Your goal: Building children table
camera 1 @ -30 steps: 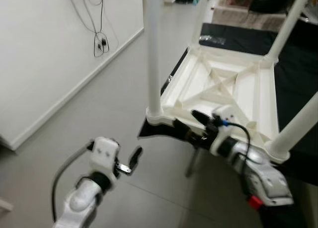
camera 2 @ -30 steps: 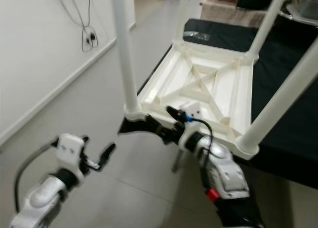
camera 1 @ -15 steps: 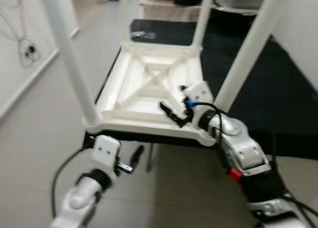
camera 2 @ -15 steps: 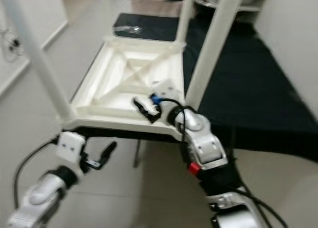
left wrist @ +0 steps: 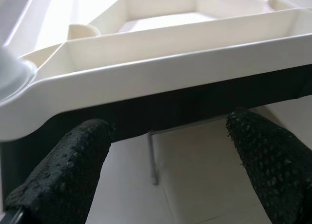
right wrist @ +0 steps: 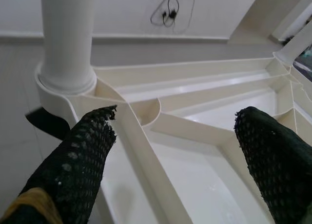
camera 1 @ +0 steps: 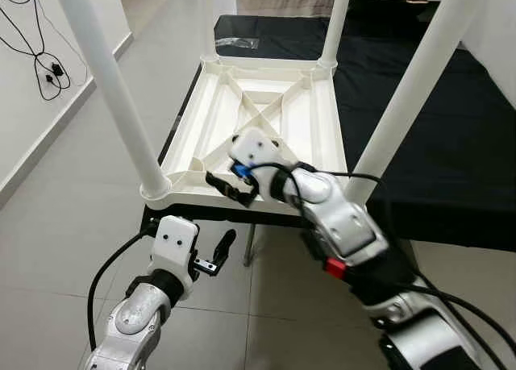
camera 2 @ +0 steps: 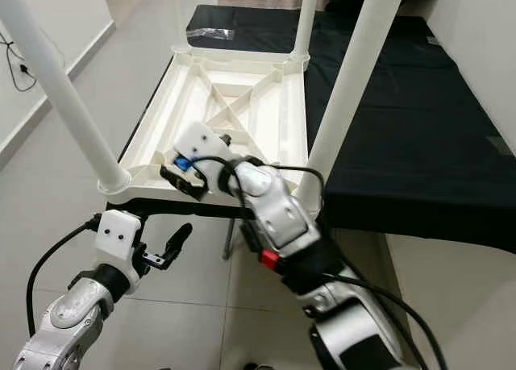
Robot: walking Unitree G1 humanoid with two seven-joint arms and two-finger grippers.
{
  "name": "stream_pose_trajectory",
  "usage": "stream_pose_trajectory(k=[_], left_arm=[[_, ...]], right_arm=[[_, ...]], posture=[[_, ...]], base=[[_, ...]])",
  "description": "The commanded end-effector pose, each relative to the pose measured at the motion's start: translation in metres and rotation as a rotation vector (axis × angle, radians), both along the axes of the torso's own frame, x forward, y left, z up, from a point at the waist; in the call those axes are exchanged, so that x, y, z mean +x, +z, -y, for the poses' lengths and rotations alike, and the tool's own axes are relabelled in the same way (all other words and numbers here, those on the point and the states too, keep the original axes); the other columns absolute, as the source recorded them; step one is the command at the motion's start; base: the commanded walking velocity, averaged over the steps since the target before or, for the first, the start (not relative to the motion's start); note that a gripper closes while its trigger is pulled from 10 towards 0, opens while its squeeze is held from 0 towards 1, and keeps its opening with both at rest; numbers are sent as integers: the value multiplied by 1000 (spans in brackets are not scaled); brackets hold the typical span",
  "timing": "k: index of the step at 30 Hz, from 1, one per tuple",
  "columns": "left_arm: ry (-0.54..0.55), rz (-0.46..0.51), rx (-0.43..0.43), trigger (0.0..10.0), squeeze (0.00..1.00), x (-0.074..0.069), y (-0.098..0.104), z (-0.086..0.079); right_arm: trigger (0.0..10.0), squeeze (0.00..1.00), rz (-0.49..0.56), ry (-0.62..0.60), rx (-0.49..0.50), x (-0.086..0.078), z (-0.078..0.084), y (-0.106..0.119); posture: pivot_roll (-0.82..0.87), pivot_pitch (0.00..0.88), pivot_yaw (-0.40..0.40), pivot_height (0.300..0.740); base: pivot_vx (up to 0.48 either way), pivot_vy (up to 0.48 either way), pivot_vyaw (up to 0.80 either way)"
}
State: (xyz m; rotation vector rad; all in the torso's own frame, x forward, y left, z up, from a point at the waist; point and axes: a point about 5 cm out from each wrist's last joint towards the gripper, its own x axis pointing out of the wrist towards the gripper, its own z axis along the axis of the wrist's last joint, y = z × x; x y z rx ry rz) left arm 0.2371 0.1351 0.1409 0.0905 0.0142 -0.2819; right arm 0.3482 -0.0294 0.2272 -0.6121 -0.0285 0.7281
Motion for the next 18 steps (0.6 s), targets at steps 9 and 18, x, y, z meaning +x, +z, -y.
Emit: stream_pose_trajectory(k=[9,18], left_arm=[[12,-16,8,10000,0,-10,-3,4],[26,-9,-1,10000,0,-14,0,9]], right_arm=[[10000,0,-60,-48,-219,14,7,-15],[10000,0,-94,-317,-170,42,22,-8]], posture=[[42,191,-84,740],[58,221,-103,740]], base=[[0,0,0],[0,0,0]])
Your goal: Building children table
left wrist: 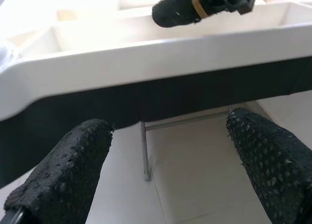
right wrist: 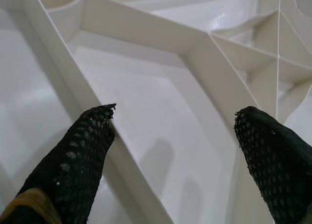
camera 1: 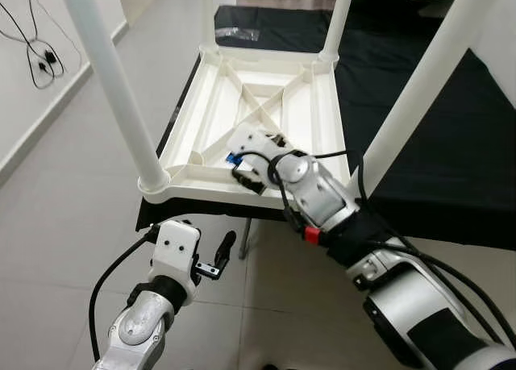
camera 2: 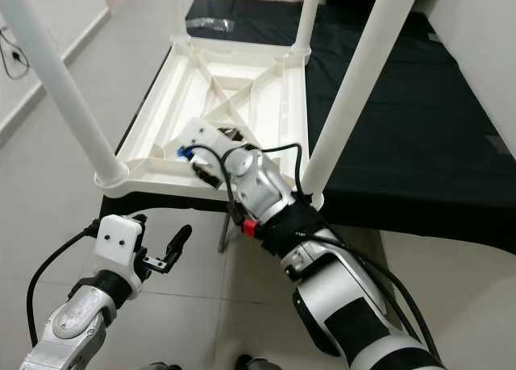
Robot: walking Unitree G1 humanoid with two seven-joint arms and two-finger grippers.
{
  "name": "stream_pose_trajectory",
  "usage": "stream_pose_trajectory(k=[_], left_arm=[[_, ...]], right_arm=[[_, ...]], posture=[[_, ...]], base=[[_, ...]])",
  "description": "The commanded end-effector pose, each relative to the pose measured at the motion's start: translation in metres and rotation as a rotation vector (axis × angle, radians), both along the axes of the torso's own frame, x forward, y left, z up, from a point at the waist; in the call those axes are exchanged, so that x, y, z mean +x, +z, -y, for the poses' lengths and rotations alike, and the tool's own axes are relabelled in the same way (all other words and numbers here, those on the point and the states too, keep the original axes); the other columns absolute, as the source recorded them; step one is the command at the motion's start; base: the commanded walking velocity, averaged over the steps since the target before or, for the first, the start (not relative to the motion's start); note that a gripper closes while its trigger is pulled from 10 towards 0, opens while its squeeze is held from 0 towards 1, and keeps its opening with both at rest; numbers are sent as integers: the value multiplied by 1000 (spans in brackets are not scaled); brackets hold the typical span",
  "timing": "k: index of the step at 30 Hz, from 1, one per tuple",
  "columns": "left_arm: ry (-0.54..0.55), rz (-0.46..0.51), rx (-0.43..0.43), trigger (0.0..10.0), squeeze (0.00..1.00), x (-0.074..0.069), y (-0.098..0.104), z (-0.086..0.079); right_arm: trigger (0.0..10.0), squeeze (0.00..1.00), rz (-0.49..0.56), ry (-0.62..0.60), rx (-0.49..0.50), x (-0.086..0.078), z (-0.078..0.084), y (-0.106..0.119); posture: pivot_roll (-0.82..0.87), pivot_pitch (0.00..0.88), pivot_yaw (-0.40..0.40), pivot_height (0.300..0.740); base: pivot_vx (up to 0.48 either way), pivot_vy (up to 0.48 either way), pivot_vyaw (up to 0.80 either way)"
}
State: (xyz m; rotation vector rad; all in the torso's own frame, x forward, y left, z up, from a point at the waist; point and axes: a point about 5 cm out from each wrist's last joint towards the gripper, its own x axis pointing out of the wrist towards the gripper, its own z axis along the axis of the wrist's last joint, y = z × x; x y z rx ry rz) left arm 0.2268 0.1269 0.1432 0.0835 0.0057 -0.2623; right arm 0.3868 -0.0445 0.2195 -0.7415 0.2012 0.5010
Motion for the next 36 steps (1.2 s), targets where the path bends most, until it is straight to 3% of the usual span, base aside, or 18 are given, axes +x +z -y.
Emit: stream_pose_trajectory(k=[1,4,9,13,17,23,27,36], left_arm=[[9,-18,5,10000,0,-5,-2,1],[14,-18,1,10000,0,-9,0,2],[16,-22,0,10000,0,-14,1,3],[21,-20,-3,10000,0,-16,4,3],[31,-15,-14,10000,0,-20,10,5],[42,-18,-18,10000,0,-25,12,5],[71,-27,-25,10000,0,-32,15,3],[76,-32,-25,10000,0,-32,16,3]], right_arm=[[10000,0,-4,-46,4,4,8,0],[10000,0,-30,0,-69,6,7,-2],[10000,0,-16,-12,-107,11,4,2],[10000,0,35,-53,-92,17,0,12],[10000,0,132,-113,0,23,-8,29],[10000,0,193,-147,55,26,-13,43],[10000,0,306,-175,121,28,-18,74],[10000,0,386,-222,122,33,-5,91]], posture=[[63,233,-108,740],[67,258,-115,740],[69,281,-122,740],[73,296,-129,740],[84,322,-141,740],[96,342,-153,740],[110,364,-163,740],[110,359,-155,740]], base=[[0,0,0],[0,0,0],[0,0,0],[0,0,0],[0,0,0],[0,0,0],[0,0,0],[0,0,0]])
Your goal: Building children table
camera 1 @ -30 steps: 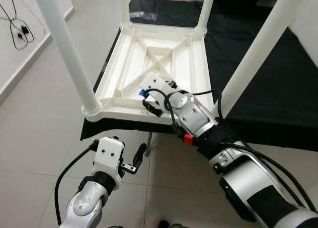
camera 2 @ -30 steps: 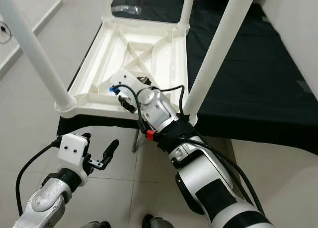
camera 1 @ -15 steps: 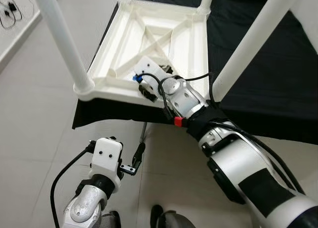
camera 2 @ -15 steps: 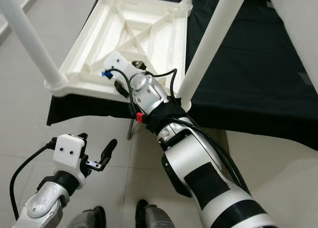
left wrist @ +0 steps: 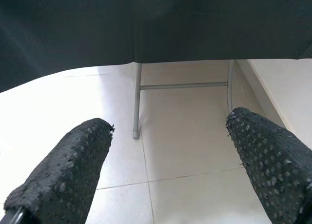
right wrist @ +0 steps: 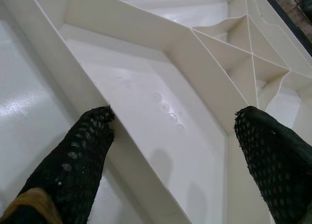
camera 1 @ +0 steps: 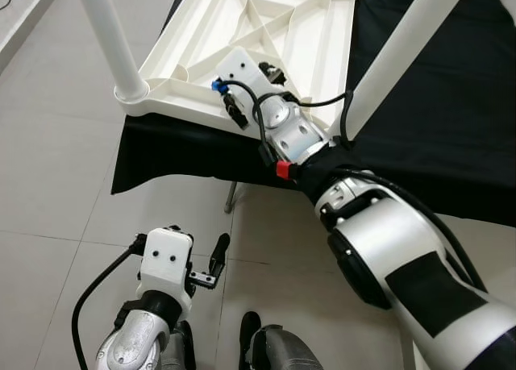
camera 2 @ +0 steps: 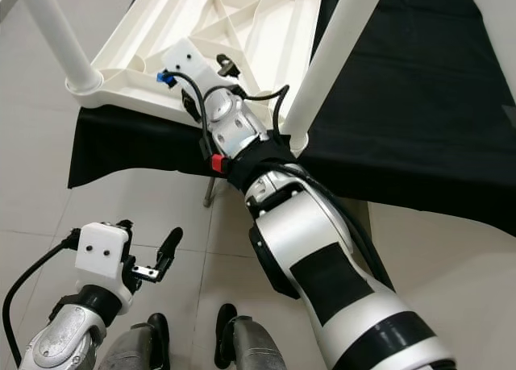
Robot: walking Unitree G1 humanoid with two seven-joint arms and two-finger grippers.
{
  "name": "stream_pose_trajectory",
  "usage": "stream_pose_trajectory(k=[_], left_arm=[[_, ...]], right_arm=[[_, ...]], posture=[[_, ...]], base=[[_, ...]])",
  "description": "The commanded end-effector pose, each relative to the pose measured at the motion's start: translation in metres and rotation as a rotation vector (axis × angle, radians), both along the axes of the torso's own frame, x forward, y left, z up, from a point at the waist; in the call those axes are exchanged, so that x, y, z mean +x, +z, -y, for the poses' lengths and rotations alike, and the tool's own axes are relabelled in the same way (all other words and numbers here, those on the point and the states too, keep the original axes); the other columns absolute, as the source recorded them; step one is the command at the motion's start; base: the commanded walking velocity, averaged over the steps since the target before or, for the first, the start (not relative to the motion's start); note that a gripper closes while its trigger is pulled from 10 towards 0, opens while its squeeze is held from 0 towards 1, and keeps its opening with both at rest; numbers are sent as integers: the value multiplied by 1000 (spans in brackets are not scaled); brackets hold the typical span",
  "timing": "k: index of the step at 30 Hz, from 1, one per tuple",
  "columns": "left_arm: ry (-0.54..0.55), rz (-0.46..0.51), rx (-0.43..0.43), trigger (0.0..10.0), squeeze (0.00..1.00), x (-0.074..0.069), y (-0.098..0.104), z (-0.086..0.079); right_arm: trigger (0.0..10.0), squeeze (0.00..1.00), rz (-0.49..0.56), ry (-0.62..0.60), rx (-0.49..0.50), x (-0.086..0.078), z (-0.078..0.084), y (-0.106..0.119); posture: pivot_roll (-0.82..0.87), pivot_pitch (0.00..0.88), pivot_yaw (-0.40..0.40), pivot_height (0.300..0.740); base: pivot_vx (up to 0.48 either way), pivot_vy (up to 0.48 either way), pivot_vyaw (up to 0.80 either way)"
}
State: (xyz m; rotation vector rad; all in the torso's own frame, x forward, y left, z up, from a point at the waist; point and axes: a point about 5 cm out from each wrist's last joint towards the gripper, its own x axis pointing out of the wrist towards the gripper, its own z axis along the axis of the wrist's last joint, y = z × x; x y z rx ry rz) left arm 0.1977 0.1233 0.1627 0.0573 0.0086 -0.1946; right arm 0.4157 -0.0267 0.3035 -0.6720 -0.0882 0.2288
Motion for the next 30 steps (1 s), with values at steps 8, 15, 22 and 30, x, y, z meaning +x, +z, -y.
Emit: stream_pose_trajectory(k=[8,15,22,30], left_arm=[[0,-24,0,10000,0,-1,-1,0],[-7,-16,4,10000,0,2,1,0],[-19,-8,2,10000,0,6,1,-1],[-70,3,-10,10000,0,8,0,3]], right_arm=[[10000,0,103,-147,-9,9,37,20],[10000,0,127,-156,22,9,46,30],[10000,0,123,116,300,2,28,43],[10000,0,164,561,596,-33,29,51]], posture=[[111,339,-137,740],[112,325,-129,740],[101,296,-112,740],[79,239,-86,740]], base=[[0,0,0],[0,0,0],[0,0,0],[0,0,0]])
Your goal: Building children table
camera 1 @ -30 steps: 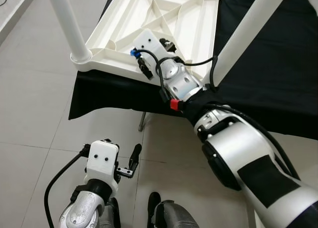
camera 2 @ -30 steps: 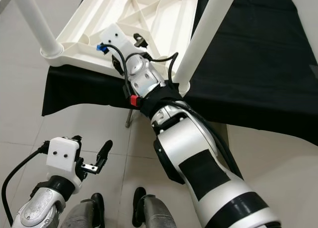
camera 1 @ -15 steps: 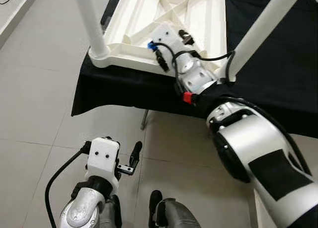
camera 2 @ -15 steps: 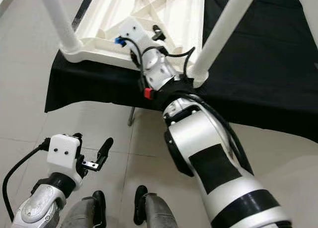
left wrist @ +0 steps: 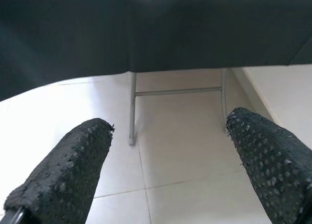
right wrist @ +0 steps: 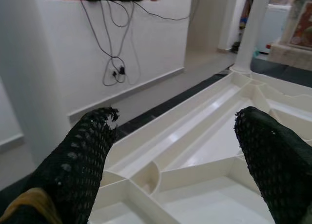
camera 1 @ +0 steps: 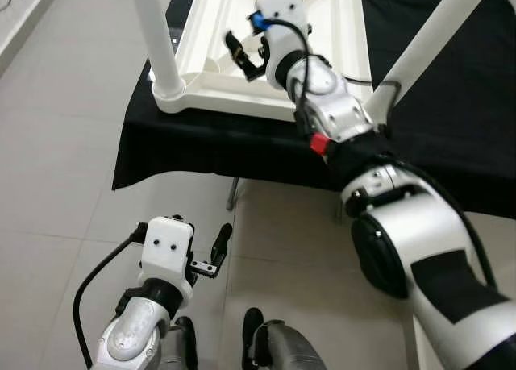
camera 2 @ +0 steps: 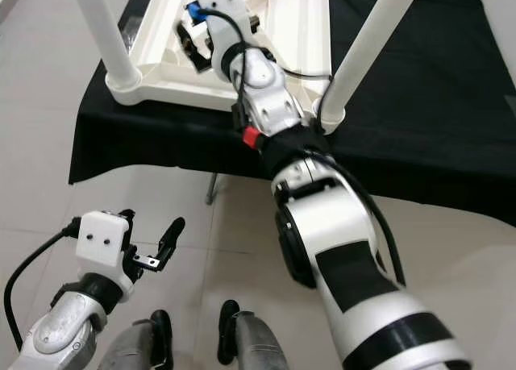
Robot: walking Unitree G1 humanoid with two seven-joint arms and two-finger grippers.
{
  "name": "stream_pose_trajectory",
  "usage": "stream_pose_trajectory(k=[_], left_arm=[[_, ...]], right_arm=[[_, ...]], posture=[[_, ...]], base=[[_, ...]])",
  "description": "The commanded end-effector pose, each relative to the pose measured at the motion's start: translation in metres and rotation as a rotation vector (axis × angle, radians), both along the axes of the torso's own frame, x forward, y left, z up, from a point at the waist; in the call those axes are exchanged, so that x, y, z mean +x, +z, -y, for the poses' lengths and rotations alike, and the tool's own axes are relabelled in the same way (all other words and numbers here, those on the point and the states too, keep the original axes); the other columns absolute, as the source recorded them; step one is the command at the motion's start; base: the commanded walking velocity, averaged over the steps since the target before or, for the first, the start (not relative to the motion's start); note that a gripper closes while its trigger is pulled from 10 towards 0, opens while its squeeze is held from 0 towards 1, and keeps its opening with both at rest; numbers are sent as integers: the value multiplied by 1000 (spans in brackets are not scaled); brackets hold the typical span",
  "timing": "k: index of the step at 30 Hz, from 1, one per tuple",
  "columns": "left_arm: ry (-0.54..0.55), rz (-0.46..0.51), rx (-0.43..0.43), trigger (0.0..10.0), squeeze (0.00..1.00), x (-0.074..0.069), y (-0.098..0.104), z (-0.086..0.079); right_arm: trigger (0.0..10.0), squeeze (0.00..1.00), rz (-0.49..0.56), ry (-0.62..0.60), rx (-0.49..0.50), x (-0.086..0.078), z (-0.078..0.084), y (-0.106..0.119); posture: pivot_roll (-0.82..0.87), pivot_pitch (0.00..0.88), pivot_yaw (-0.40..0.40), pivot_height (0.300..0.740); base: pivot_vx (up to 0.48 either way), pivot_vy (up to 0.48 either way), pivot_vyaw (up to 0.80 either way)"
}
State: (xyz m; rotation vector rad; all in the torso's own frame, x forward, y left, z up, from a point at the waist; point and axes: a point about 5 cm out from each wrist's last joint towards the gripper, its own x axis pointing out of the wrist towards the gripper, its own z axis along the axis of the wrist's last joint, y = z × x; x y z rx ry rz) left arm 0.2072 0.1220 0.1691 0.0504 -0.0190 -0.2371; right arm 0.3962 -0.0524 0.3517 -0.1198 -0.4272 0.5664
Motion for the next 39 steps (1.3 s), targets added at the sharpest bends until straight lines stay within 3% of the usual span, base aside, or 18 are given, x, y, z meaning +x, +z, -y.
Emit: stream_pose_trajectory(k=[1,3,4,5,7,8,9,10,11,12,15,16,17,19,22,26,33,39], left_arm=[[-27,-22,0,10000,0,-2,-6,2],[-48,-10,10,10000,0,0,-6,2],[-48,-10,10,10000,0,0,-6,2],[-47,-5,28,10000,0,2,-8,0],[-47,-5,28,10000,0,2,-8,0],[-38,-3,42,10000,0,3,-9,-2],[-38,-3,42,10000,0,3,-9,-2],[-21,-13,45,10000,0,3,-12,-7],[-21,-13,45,10000,0,3,-12,-7],[25,-78,17,10000,0,-3,-28,-20],[38,-103,5,10000,0,-6,-34,-24],[73,-153,-44,10000,0,-12,-48,-30],[73,-153,-44,10000,0,-12,-48,-30],[109,-170,-93,10000,0,-13,-56,-34],[130,-140,-123,10000,0,-7,-54,-39],[115,-96,-113,10000,0,6,-48,-37],[114,-69,-115,10000,0,13,-44,-38],[103,-49,-117,10000,0,16,-42,-37]], right_arm=[[10000,0,36,105,55,-13,3,3],[10000,0,12,107,33,-22,21,-24],[10000,0,12,107,33,-22,21,-24],[10000,0,-45,80,26,-24,32,-45],[10000,0,-45,80,26,-24,32,-45],[10000,0,-100,66,32,-28,40,-62],[10000,0,-100,66,32,-28,40,-62],[10000,0,-159,53,26,-35,46,-85],[10000,0,-159,53,26,-35,46,-85],[10000,0,-304,16,5,-66,58,-154],[10000,0,-344,-11,-6,-77,63,-175],[10000,0,-451,-100,-11,-96,82,-216],[10000,0,-451,-100,-11,-96,82,-216],[10000,0,-544,-182,-4,-112,97,-237],[10000,0,-596,-223,71,-115,103,-241],[10000,0,-572,-154,67,-111,93,-234],[10000,0,-564,-166,43,-109,93,-233],[10000,0,-514,-70,20,-112,84,-226]], posture=[[79,239,-86,740],[71,193,-77,740],[71,193,-77,740],[68,183,-74,740],[68,183,-74,740],[66,179,-72,740],[66,179,-72,740],[58,163,-67,740],[58,163,-67,740],[48,135,-60,740],[47,131,-59,740],[51,104,-53,740],[51,104,-53,740],[49,92,-48,740],[40,79,-42,740],[39,61,-40,740],[38,56,-34,740],[38,55,-25,740]], base=[[0,0,0],[0,0,0],[0,0,0],[0,0,0],[0,0,0],[0,0,0],[0,0,0],[0,0,0],[0,0,0],[0,0,0],[0,0,0],[0,0,0],[0,0,0],[0,0,0],[167,0,-533],[275,0,-600],[281,0,-229],[281,0,0]])
